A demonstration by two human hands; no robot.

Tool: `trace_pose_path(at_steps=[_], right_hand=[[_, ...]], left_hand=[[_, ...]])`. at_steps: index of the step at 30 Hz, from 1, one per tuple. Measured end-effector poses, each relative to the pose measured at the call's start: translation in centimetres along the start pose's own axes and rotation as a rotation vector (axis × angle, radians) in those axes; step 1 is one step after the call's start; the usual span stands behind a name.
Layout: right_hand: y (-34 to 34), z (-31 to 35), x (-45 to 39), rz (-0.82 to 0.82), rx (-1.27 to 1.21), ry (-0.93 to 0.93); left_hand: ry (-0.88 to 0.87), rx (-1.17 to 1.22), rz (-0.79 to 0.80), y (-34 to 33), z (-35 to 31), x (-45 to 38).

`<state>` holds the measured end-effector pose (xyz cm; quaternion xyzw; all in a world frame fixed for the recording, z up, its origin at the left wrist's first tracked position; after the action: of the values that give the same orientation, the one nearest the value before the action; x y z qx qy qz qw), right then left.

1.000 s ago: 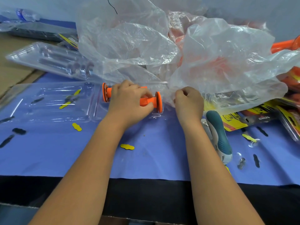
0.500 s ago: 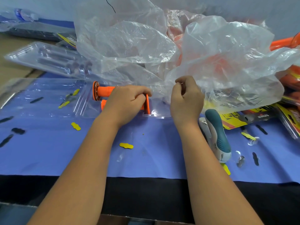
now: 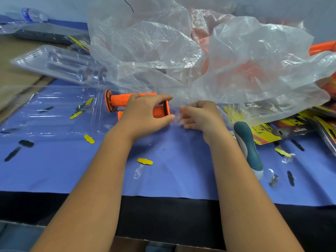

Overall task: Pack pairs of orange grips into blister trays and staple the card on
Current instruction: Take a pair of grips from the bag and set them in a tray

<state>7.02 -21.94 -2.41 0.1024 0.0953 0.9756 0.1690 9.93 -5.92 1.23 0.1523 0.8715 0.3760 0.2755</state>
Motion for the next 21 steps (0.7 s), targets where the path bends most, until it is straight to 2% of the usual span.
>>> trace_pose_path(at_steps=[2, 4, 7, 10, 14, 16, 18, 21], right_hand=[[-0.4, 0.2, 0.2, 0.040, -0.146, 0.060], [-0.2, 0.5, 0.2, 0.061, -0.225, 0.113], [-0.2, 0.8, 0.4, 0.105, -0.311, 0.141], [-0.2, 0.6, 0.4, 0.121, -0.317, 0.139], [-0.2, 0.3, 0.1, 0.103, -0.294, 0.120], [-0.1, 0.2, 0.0, 0.076, -0.309, 0.108], [0.1, 0.0, -0.2, 0.044, -0.375, 0.082], [0.5, -0.1, -0.4, 0.011, -0.478, 0.043]], left_hand=[[-0.029, -0.079, 0.032, -0.2, -0.1, 0.0], [-0.049, -0.056, 0.004, 0.2, -0.1, 0.0], [-0.060, 0.016, -0.047, 0.9, 0.1, 0.0], [-0.045, 0.067, -0.010, 1.0, 0.7, -0.1], [-0.093, -0.185, -0.008, -0.3, -0.1, -0.2], [-0.057, -0.189, 0.026, -0.8, -0.2, -0.4], [-0.015, -0.063, 0.036, -1.0, 0.0, -0.4], [0.095, 0.334, -0.185, 0.6, 0.8, -0.3]])
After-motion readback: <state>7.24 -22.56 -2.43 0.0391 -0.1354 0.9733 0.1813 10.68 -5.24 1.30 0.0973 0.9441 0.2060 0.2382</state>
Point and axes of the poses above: each hand's wrist, its own x-axis away from the middle knuckle, its own y-axis out of the back of the hand, z = x × y, the point moved 7 cm from there along -x, towards the middle knuckle, and after that the axes turned 3 degrees about x, right-handed, at the moved point
